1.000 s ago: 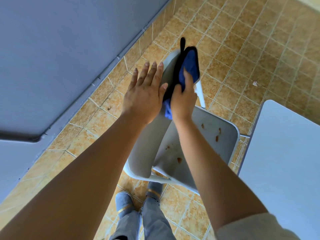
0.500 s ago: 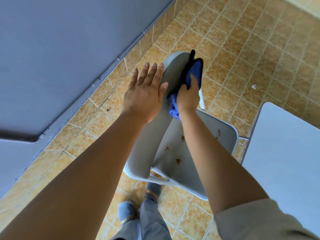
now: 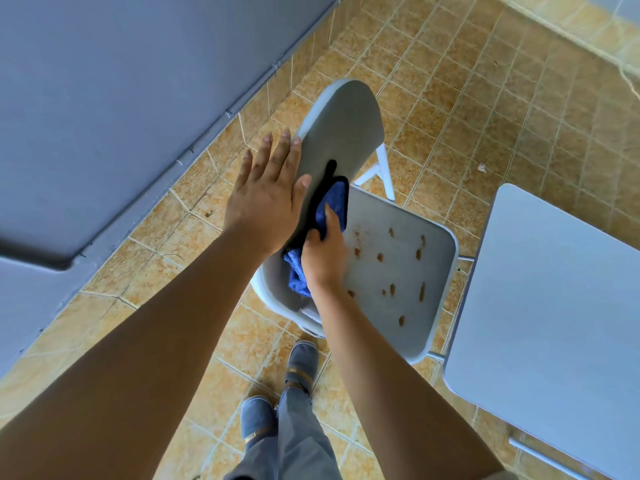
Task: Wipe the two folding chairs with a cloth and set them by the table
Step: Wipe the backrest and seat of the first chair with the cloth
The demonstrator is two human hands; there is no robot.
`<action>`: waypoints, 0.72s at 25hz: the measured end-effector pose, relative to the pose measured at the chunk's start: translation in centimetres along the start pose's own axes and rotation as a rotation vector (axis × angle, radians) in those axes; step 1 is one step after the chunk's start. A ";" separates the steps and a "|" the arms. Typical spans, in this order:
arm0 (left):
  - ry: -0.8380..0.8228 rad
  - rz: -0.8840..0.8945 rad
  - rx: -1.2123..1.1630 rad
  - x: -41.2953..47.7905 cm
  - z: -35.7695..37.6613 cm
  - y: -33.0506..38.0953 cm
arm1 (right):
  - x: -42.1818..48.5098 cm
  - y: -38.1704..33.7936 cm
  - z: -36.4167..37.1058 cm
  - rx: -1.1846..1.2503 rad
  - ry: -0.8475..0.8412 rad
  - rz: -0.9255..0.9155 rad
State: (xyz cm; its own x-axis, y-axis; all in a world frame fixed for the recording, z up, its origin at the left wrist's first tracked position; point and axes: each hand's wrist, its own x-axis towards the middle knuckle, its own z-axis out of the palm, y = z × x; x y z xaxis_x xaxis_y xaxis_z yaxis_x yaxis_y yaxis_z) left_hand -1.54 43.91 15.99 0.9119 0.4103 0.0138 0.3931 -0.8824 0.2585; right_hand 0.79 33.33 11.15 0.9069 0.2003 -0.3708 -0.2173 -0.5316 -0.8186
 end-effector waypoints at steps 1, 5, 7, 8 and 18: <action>-0.002 0.009 0.018 -1.5 -0.1 -0.2 | -1.4 -0.1 0.4 -0.011 0.009 -0.041; 0.016 0.026 0.070 -5.2 -0.2 -1.0 | -7.1 2.4 1.4 -0.087 0.022 -0.229; 0.029 0.036 0.098 -6.5 0.3 -0.8 | -8.9 4.3 0.9 -0.193 0.007 -0.263; 0.045 0.046 0.124 -7.1 0.7 -0.6 | -9.6 5.2 0.5 -0.244 -0.014 -0.248; -0.002 0.144 0.064 -13.1 9.1 5.4 | -7.9 15.7 -9.1 -0.567 0.011 -0.071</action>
State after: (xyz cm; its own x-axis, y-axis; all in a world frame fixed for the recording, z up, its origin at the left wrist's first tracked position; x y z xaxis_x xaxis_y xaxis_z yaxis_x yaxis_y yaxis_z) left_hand -10.23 31.67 8.38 0.9596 0.2778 0.0440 0.2647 -0.9450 0.1922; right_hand -6.47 15.92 5.21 0.9167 0.2442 -0.3163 0.0692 -0.8765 -0.4764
